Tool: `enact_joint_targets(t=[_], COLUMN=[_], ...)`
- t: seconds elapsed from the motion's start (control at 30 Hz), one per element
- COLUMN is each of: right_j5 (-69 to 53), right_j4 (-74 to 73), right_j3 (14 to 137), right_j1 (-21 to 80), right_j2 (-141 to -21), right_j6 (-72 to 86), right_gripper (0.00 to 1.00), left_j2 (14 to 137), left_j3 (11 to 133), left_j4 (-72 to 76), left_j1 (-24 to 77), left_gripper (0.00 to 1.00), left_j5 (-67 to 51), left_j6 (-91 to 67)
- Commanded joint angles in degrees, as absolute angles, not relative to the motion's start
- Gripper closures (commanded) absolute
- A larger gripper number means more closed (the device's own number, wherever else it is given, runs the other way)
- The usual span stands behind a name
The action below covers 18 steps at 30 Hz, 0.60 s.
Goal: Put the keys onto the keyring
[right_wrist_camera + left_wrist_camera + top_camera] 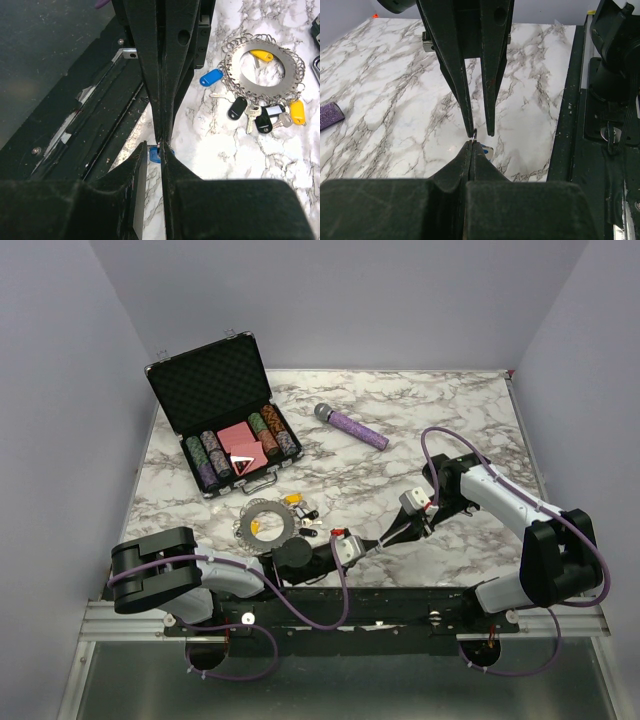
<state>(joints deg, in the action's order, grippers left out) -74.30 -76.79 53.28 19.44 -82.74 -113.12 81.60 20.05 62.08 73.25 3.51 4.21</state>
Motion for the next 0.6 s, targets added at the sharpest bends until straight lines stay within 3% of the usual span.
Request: enact_joint_targets(t=[0.0, 0.57], right_j5=[-76.7, -77.1], right_j4=[-80.9, -79.7], right_j3=[52.7, 52.1], right_j1=[19.3, 19.2], right_j2=[-82.8, -82.8], right_j6=[-113.6, -113.6], right_gripper=[0.76, 0.82], left_j2=[81.1, 81.2], left_j3=[19.0, 18.8], left_j4=[65.7, 66.5], left_j1=[73.7, 73.7], left_gripper=[1.00, 1.00], left_j5=[4.9, 4.9], left_j6=[3.2, 2.7])
